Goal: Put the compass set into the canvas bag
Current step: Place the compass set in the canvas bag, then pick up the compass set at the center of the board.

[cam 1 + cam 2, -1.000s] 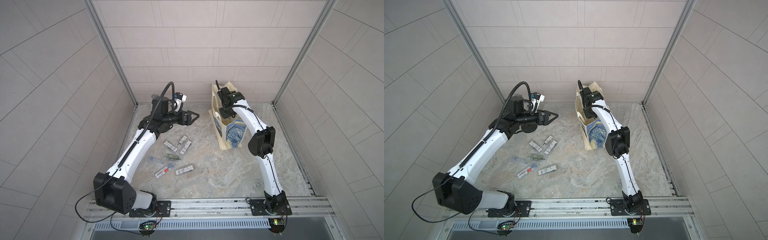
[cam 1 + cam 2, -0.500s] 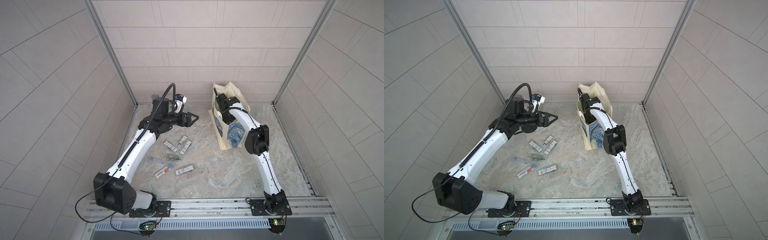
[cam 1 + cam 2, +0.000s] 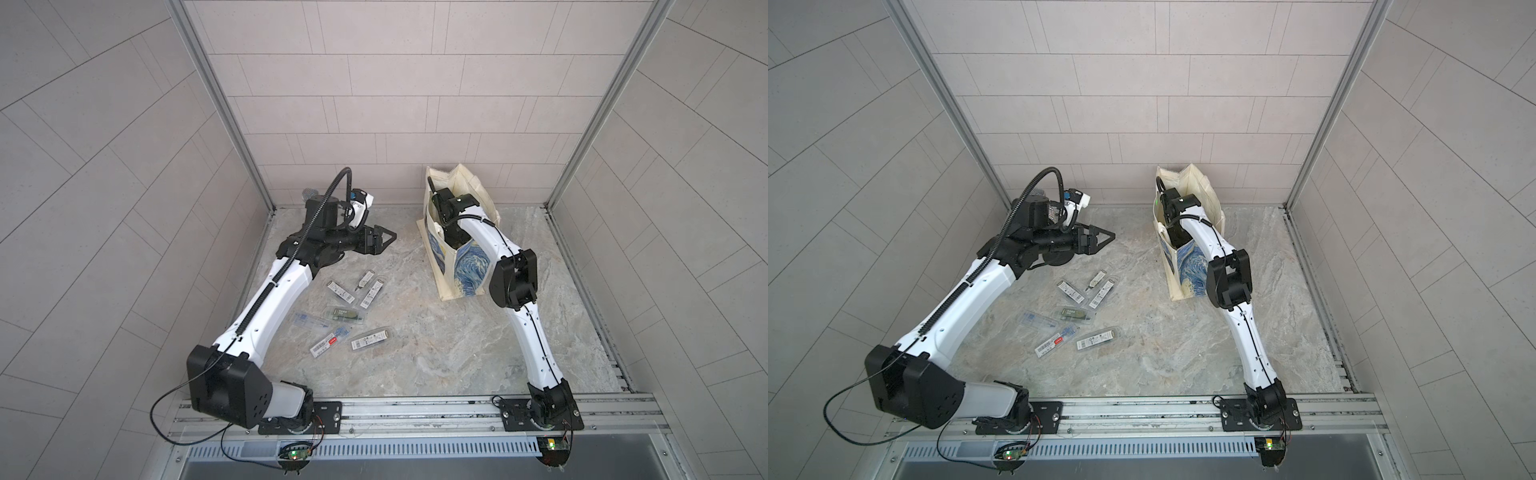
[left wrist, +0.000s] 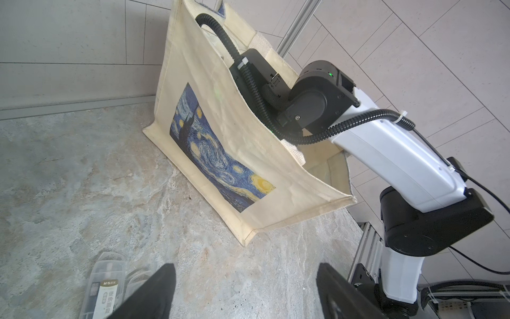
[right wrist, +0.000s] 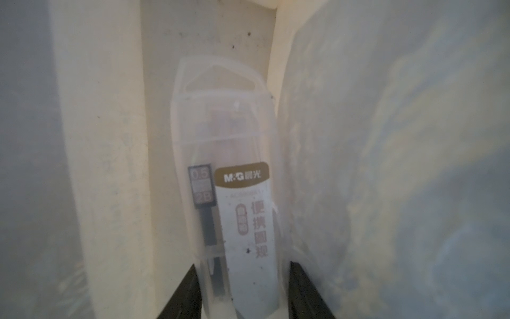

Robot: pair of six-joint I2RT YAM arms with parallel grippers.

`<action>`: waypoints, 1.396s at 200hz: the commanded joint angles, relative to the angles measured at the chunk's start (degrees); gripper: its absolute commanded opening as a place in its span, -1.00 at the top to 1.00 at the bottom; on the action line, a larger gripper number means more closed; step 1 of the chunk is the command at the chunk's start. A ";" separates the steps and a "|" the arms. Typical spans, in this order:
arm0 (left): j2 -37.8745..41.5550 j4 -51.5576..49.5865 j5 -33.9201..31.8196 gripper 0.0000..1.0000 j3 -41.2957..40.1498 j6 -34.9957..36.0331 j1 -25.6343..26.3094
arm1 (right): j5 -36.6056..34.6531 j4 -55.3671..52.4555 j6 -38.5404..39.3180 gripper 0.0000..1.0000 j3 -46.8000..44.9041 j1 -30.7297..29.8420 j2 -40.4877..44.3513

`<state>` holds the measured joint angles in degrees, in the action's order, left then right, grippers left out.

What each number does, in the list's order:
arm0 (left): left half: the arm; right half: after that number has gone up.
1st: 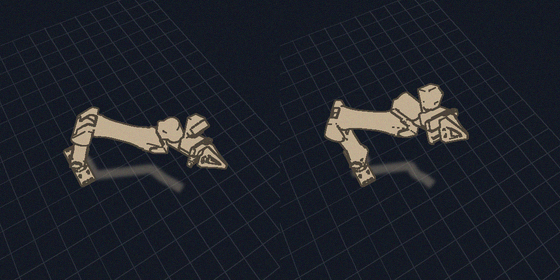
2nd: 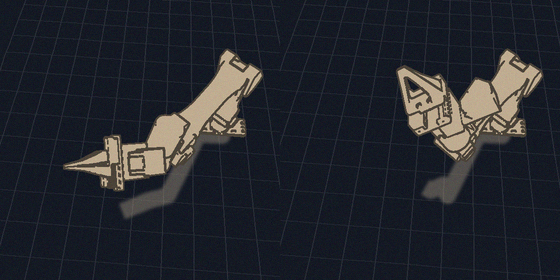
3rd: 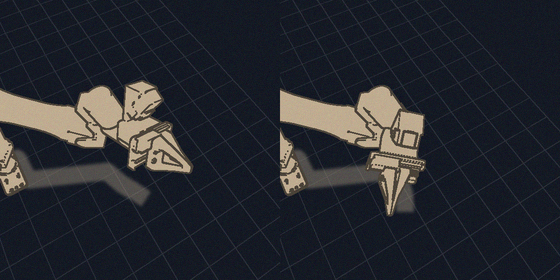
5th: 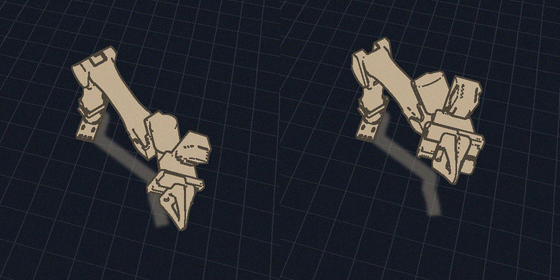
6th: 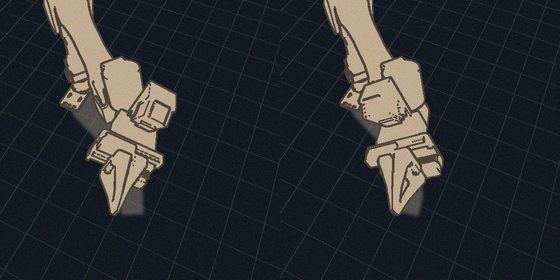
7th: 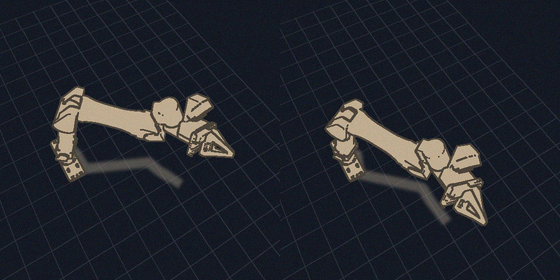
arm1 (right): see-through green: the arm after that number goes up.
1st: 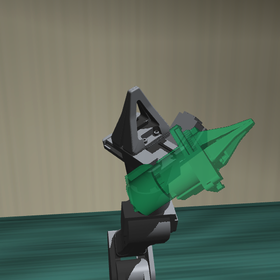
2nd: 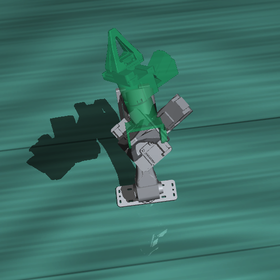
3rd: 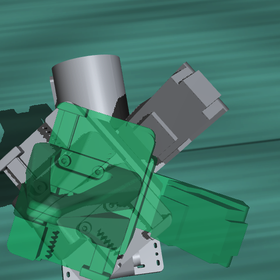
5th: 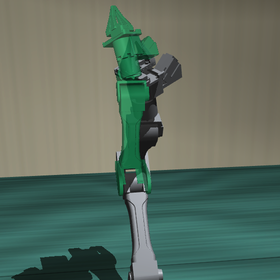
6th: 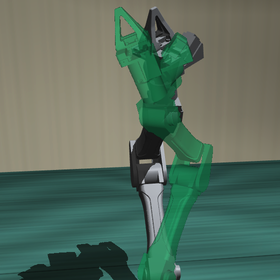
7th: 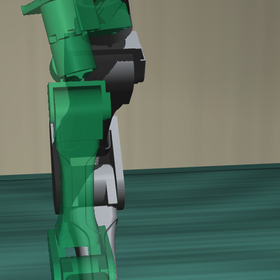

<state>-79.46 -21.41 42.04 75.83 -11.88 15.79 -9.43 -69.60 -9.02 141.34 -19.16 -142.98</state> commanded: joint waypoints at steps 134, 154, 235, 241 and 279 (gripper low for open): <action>2.20 -1.27 1.94 -0.71 1.11 0.20 -0.05 | -1.34 0.74 1.59 -0.25 1.89 0.22 22.48; 2.23 -1.09 2.17 -0.71 1.07 0.11 0.00 | -0.28 2.55 1.95 -0.35 0.27 0.04 26.87; 2.49 0.43 2.87 -0.71 0.24 -1.01 -1.42 | 9.75 11.39 2.16 -0.41 -12.45 -4.42 45.57; 2.46 0.65 2.65 -0.71 0.02 -1.39 -1.89 | 10.27 12.62 2.59 -0.41 -15.19 -5.58 47.68; 2.24 0.57 0.86 -0.67 -2.32 -4.06 -7.63 | 12.96 21.13 6.07 -0.43 -34.39 -13.35 59.11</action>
<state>-78.11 -21.28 44.03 75.31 -14.06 11.55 0.10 -54.28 -5.80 115.39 -28.86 -89.03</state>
